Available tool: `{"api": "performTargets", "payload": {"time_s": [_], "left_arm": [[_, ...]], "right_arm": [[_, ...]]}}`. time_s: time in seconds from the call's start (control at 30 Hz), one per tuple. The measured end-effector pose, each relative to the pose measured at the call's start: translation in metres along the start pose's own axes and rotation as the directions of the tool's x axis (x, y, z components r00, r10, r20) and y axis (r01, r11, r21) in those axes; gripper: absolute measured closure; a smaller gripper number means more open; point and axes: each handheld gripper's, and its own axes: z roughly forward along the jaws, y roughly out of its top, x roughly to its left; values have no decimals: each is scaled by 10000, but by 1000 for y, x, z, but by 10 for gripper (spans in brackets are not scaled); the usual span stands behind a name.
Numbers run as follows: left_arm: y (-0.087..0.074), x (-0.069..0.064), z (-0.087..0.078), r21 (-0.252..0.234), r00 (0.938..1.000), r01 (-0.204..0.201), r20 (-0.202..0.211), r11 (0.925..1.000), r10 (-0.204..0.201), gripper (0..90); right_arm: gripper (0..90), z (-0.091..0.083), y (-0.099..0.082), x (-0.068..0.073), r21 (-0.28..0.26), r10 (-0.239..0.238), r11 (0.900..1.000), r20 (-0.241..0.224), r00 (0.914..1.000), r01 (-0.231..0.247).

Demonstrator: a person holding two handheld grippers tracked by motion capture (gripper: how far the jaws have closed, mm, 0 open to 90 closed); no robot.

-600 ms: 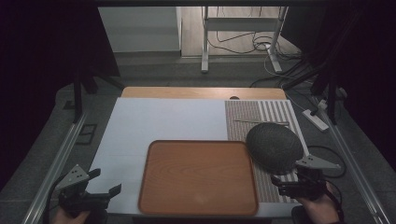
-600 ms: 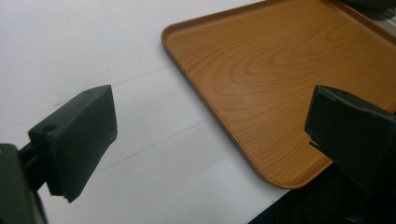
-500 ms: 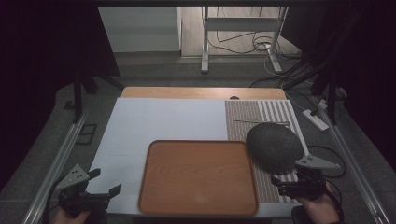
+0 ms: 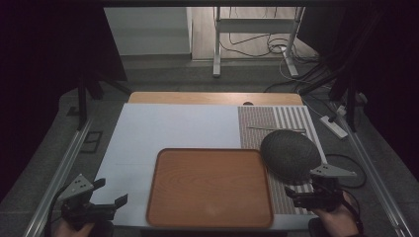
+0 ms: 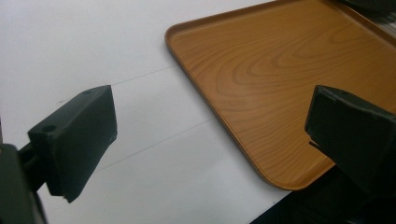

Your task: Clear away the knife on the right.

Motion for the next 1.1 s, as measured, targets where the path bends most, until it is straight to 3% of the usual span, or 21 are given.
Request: {"api": "performTargets", "payload": {"time_s": [0.37,0.5,0.77,0.9,1.1], "left_arm": [[0,0,1,81,10000,-7,-19,10000,7,33],[1,-1,1,104,10000,-21,-47,9999,21,34],[1,-1,1,133,10000,-36,-85,9999,38,34],[1,-1,1,141,9999,-51,-117,9999,52,34],[1,-2,2,165,9998,-102,-152,9998,105,34]], "right_arm": [[9,5,2,3,483,-327,9983,-35,9995,328],[9,6,4,4,424,-506,9978,-63,9987,508],[10,13,8,5,340,-545,9978,-670,9963,569],[10,16,10,6,347,-799,9960,-742,9940,826],[10,19,17,4,106,-789,9967,-1094,9909,805]]}}
